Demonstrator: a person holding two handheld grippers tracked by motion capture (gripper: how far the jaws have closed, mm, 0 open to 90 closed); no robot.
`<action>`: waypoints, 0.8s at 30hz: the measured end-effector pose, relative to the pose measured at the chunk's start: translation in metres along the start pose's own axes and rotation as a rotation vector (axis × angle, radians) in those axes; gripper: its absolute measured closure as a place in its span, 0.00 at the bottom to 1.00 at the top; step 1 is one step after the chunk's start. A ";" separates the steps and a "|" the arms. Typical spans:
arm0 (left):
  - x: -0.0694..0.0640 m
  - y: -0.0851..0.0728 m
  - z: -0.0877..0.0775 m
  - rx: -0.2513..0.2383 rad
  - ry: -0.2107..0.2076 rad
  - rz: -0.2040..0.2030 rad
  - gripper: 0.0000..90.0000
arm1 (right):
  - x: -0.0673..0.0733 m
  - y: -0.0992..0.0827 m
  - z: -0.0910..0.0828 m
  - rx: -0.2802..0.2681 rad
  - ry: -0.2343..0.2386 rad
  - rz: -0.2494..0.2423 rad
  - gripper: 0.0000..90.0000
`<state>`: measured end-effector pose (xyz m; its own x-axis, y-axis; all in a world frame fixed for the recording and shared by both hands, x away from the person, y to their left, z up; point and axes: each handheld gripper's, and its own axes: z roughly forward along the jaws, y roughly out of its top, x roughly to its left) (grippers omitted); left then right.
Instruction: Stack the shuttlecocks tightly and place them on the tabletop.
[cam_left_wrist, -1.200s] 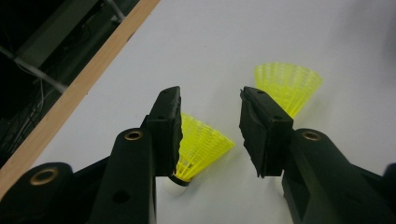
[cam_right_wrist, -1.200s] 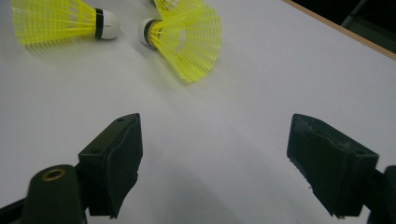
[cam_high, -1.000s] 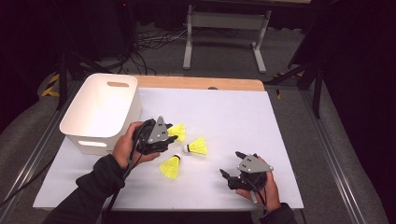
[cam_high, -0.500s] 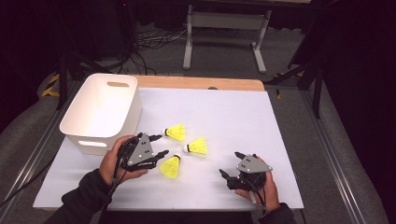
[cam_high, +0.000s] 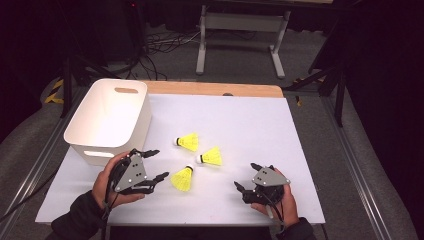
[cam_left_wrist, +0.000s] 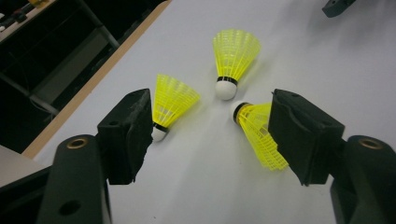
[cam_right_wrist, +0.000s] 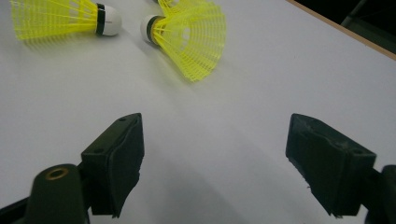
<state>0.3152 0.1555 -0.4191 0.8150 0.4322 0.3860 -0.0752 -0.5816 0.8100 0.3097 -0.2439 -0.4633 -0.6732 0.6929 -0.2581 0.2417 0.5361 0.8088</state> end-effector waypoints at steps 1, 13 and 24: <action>-0.001 -0.002 -0.001 -0.009 -0.002 -0.009 0.33 | 0.000 0.000 0.000 0.001 0.002 0.000 0.24; -0.008 -0.034 -0.011 -0.039 -0.030 -0.041 0.23 | -0.001 -0.001 -0.003 -0.042 0.046 0.017 0.24; -0.005 -0.066 -0.019 -0.012 -0.012 -0.090 0.14 | -0.003 -0.001 -0.006 -0.098 0.103 0.040 0.22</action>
<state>0.3052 0.2047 -0.4663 0.8258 0.4737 0.3061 -0.0084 -0.5324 0.8465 0.3071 -0.2494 -0.4606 -0.7338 0.6569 -0.1733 0.2034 0.4558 0.8665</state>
